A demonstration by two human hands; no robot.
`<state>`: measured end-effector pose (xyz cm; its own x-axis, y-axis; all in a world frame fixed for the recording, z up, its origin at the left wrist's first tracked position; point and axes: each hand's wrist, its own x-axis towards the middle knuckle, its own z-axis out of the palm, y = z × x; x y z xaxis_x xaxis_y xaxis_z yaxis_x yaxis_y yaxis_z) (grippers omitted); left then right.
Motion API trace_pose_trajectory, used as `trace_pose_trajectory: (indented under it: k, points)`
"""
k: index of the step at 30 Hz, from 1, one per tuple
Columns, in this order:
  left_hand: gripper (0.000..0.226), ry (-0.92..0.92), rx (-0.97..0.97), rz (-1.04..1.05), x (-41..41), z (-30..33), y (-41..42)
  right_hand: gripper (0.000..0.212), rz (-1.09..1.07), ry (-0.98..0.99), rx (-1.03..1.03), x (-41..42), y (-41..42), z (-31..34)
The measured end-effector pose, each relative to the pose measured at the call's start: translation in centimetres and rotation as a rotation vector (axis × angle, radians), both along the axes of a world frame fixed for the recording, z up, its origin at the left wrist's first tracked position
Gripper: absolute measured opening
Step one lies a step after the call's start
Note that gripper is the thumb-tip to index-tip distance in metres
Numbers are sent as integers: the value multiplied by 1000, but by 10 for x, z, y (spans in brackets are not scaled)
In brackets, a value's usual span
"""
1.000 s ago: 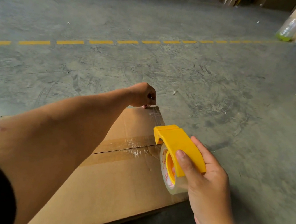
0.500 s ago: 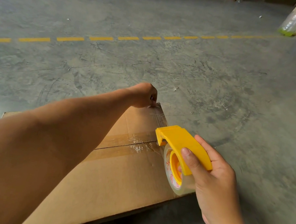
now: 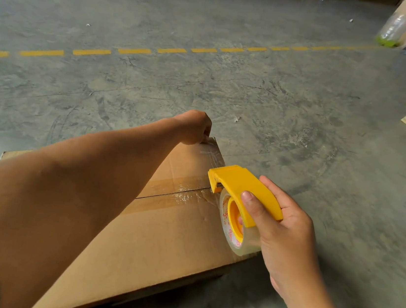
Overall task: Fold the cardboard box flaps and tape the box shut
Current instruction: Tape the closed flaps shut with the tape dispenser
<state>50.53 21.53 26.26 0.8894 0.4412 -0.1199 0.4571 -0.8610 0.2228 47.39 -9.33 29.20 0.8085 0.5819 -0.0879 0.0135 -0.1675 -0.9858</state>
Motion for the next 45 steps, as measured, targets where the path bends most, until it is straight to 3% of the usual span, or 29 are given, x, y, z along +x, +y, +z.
trace_pose_trajectory:
  k: [16,23,28,30,32,35,45]
  points:
    - [19,-34,45,-15,-5,-4,-12,73,-19,0,-10,-1,1,-5]
    - [48,-64,-59,155,-22,-17,-6,71,-20,14,0,0,-2,-8]
    - [37,-302,162,98,-29,-36,-22,71,-8,23,-24,4,-1,-10]
    - [33,-406,98,-28,-33,-38,-29,73,-15,25,-28,7,-4,-13]
    - [44,-295,-17,-185,-37,-43,-36,75,-14,24,-36,8,-6,-14]
    - [55,-25,-42,-250,-38,-46,-35,74,-5,20,-46,7,-4,-14]
    - [56,25,-30,-220,-34,-46,-27,59,-53,2,-60,-6,-29,-2]
